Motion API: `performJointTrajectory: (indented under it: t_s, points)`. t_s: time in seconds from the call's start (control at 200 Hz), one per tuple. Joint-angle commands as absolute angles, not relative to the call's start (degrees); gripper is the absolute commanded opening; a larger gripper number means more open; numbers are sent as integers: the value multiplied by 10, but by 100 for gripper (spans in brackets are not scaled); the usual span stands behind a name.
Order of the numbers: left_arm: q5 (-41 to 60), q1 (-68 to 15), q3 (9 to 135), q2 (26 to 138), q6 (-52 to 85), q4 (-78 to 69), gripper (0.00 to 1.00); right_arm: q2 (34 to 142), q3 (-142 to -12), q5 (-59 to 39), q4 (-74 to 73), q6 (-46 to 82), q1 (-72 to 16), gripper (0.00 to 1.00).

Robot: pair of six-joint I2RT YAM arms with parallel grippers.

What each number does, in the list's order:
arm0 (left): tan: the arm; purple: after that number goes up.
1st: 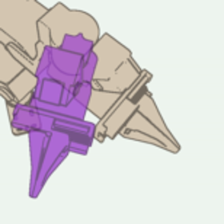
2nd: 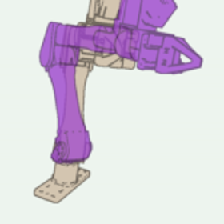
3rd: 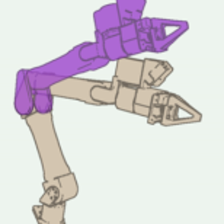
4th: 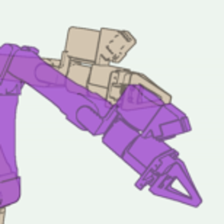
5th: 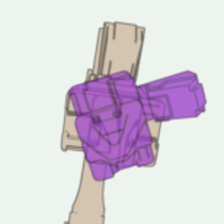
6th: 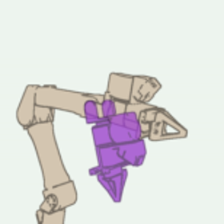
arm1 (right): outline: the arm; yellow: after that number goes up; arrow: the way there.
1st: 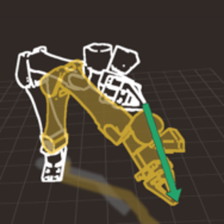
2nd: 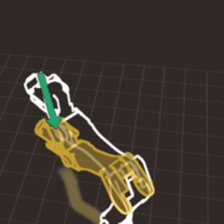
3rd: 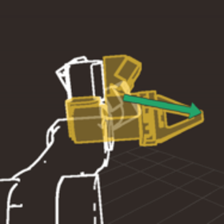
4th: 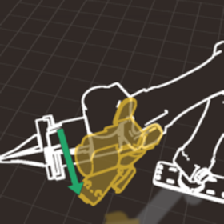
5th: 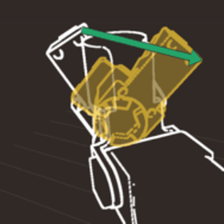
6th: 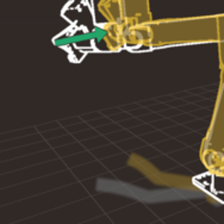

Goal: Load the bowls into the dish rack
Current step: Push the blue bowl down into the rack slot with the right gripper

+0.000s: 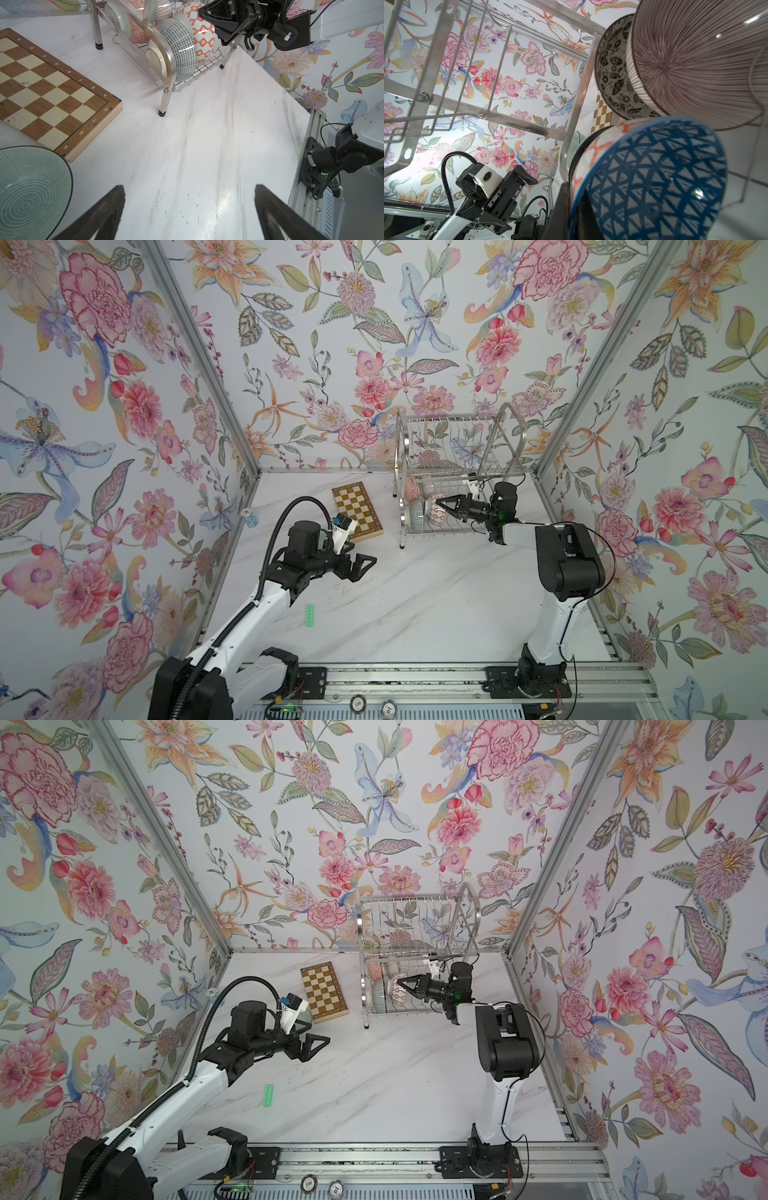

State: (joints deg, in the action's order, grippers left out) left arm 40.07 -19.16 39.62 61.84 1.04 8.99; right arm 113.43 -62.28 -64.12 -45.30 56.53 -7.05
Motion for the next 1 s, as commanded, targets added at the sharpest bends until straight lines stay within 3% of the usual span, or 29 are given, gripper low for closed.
performJointTrajectory:
  t_s: [0.0,0.996]
  points:
    - [395,-198,394,622,-1,99,99,1145,-637,-653,-432,541,-75,0]
    - [393,-205,394,622,-2,102,99,1130,-629,-599,-295,447,-84,3]
